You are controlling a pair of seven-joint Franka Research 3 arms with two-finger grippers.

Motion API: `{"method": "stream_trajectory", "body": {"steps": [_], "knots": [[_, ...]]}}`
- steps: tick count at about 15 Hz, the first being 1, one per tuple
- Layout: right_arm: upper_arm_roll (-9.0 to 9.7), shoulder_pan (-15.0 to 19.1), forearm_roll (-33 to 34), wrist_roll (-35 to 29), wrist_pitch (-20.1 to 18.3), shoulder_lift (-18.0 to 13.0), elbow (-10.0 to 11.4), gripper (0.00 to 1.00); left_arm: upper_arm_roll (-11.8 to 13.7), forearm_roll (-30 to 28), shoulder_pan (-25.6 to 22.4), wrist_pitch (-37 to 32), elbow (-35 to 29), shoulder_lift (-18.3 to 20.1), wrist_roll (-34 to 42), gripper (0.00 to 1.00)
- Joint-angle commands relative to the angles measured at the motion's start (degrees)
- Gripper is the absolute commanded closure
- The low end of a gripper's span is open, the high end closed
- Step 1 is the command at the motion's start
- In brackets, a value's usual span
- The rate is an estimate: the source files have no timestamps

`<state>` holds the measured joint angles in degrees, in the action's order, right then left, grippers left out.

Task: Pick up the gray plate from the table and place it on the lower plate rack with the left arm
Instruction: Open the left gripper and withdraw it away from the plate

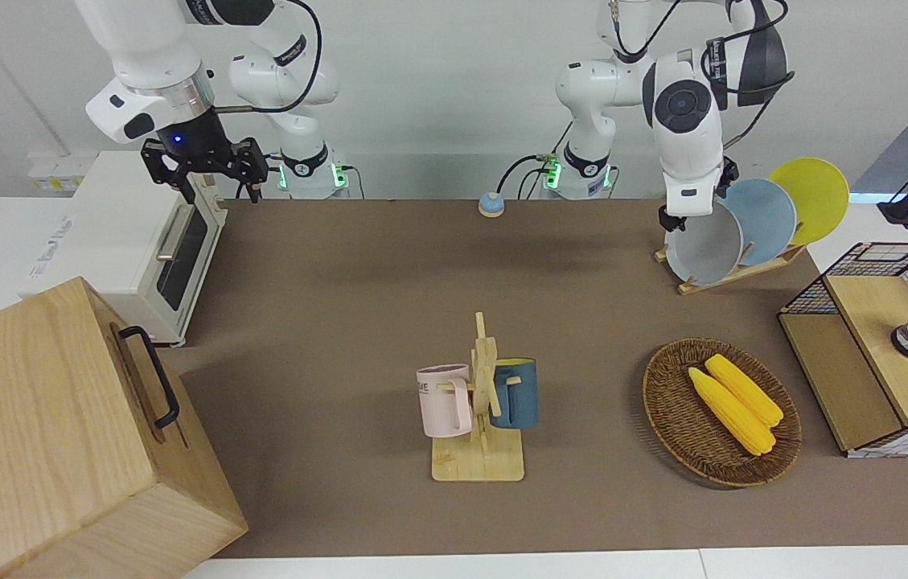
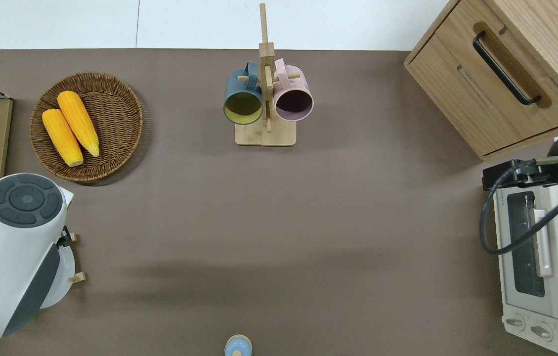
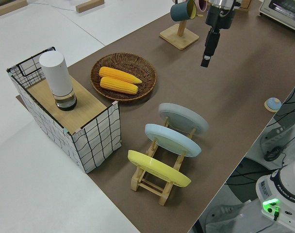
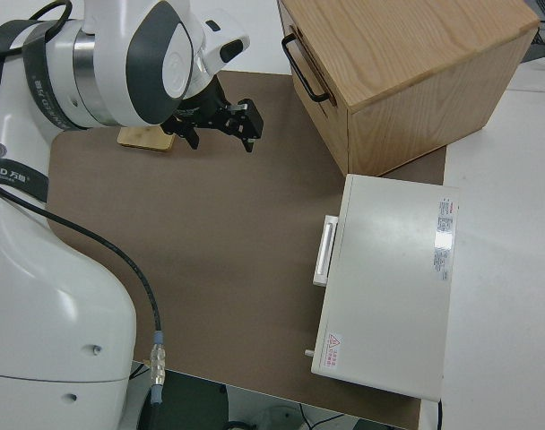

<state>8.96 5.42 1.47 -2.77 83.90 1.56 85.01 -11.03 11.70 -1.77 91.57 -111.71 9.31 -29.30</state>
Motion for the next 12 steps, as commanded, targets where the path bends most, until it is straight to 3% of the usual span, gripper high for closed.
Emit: {"method": "stream_trajectory", "body": {"steps": [1,4,12], "knots": [[-0.34,-0.4,-0.2,-0.2,-0.1,0.0,-0.4,0.017,0.7,-10.4,-0.3,-0.1,3.3,-1.0,9.8,0.00],[-0.34,-0.4,-0.2,-0.2,-0.1,0.0,-0.4,0.017,0.7,-14.2,-0.1,5.0,3.3,-2.3,16.0,0.00],[-0.34,-0.4,-0.2,-0.2,-0.1,0.0,-0.4,0.017,-0.5,-14.5,0.2,6.3,3.2,-3.9,17.7,0.00]]}}
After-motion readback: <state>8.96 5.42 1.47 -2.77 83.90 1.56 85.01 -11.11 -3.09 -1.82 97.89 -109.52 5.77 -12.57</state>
